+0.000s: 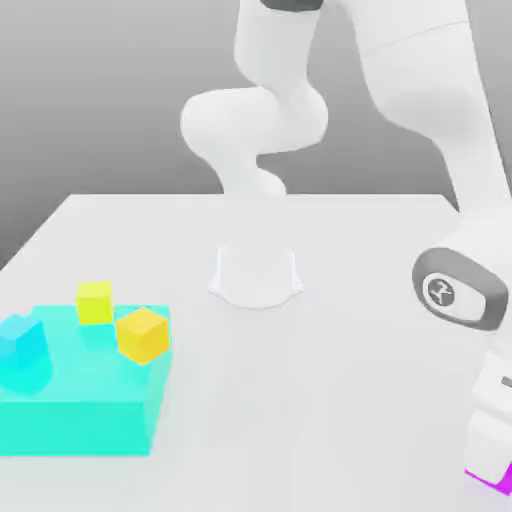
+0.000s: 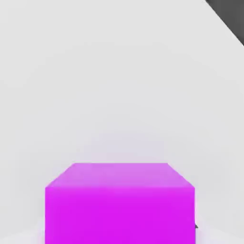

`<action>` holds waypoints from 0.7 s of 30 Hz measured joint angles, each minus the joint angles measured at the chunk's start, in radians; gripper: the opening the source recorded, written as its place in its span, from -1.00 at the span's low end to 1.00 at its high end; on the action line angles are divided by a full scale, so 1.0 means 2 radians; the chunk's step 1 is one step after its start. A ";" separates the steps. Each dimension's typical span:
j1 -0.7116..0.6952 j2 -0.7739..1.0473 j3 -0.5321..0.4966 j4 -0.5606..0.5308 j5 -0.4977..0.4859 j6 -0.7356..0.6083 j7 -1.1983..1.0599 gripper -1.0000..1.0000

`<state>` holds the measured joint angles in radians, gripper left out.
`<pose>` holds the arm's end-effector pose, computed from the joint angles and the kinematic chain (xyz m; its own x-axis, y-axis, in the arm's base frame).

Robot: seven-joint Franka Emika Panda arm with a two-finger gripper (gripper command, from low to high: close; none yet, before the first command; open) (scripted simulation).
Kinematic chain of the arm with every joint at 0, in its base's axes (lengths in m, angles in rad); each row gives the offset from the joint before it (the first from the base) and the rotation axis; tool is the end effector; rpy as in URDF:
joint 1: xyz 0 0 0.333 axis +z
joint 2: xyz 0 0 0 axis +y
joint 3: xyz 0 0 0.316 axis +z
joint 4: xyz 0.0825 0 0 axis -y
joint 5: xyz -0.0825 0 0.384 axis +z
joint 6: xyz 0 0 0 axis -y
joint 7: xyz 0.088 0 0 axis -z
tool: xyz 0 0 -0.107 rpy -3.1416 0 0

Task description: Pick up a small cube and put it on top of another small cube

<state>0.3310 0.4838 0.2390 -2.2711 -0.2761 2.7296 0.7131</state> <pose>0.4355 0.2991 0.1486 0.9964 0.0842 0.0000 0.0842 -0.9964 -0.0011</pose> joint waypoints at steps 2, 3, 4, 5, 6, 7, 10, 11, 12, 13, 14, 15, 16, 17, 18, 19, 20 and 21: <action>-0.009 -0.032 0.013 -0.007 0.018 -0.024 -0.013 -1.00; -0.014 -0.050 0.020 -0.011 0.028 -0.038 -0.020 -1.00; -0.022 -0.068 0.017 -0.019 0.035 -0.048 -0.020 -1.00; -0.032 -0.086 0.009 -0.028 0.039 -0.056 -0.015 -1.00; -0.042 -0.104 -0.001 -0.038 0.043 -0.063 -0.009 -1.00; -0.052 -0.122 -0.012 -0.048 0.046 -0.071 -0.001 -1.00; -0.083 -0.176 -0.046 -0.080 0.054 -0.092 0.023 -1.00; -0.099 -0.194 -0.057 -0.090 0.056 -0.099 0.032 -1.00; -0.121 -0.212 -0.067 -0.101 0.058 -0.106 0.041 -1.00; -0.139 -0.230 -0.074 -0.111 0.059 -0.113 0.050 -1.00; -0.155 -0.248 -0.082 -0.122 0.061 -0.120 0.059 -1.00; -0.170 -0.266 -0.088 -0.133 0.063 -0.127 0.067 -1.00; -0.181 -0.284 -0.095 -0.143 0.065 -0.134 0.076 -1.00; -0.190 -0.302 -0.102 -0.154 0.068 -0.141 0.084 -1.00; -0.200 -0.320 -0.111 -0.164 0.070 -0.148 0.093 -1.00; -0.212 -0.338 -0.120 -0.175 0.072 -0.155 0.101 -1.00; -0.224 -0.356 -0.129 -0.186 0.075 -0.162 0.110 -1.00; -0.236 -0.375 -0.138 -0.196 0.077 -0.169 0.118 -1.00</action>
<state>-0.1417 -0.2656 -0.0377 -2.6637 -0.1224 2.3921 0.9500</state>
